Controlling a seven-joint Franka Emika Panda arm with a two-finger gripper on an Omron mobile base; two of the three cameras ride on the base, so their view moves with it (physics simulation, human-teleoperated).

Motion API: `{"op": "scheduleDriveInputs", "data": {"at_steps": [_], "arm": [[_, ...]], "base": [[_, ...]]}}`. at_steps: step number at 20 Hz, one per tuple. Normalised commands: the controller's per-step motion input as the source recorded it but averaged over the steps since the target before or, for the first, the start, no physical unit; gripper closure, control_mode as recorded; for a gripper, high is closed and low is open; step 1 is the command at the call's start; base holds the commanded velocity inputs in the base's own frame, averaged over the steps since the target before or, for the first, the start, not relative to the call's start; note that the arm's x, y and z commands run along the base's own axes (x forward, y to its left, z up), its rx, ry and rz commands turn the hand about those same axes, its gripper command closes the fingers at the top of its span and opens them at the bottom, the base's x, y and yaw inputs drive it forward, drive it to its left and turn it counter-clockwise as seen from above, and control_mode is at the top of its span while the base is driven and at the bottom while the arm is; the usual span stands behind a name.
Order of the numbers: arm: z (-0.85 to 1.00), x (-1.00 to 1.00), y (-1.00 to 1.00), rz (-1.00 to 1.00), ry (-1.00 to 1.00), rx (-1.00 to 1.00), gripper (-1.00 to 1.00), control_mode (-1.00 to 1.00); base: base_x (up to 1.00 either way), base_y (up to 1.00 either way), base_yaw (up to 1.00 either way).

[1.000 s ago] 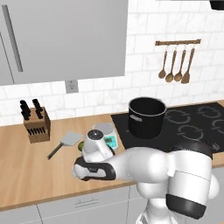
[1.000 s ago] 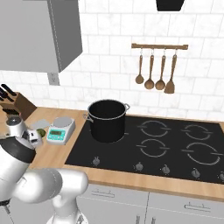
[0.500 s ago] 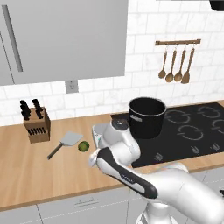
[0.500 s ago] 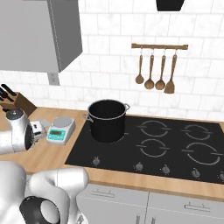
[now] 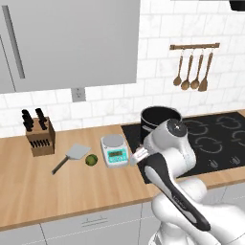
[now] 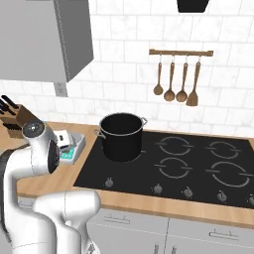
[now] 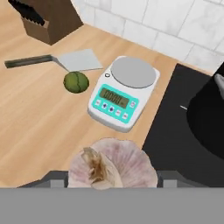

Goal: Put the garlic and lime in the pot. Retrieve the spatula and lightly stir the vegetables in the pot.

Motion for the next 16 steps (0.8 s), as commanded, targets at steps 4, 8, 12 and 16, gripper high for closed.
{"op": "scheduleDriveInputs", "data": {"at_steps": [4,8,12,16], "arm": [[1.00,0.27,-1.00,-0.27,-0.01,0.00,1.00,-1.00],[0.96,0.44,-1.00,-0.25,0.01,0.05,1.00,-1.00],[0.42,0.95,-0.86,-0.16,0.11,0.07,1.00,-1.00],[-0.18,1.00,-0.39,-0.07,0.23,0.02,1.00,-1.00]], "base": [[0.00,0.00,0.00],[0.00,0.00,0.00],[0.00,0.00,0.00],[0.00,0.00,0.00]]}}
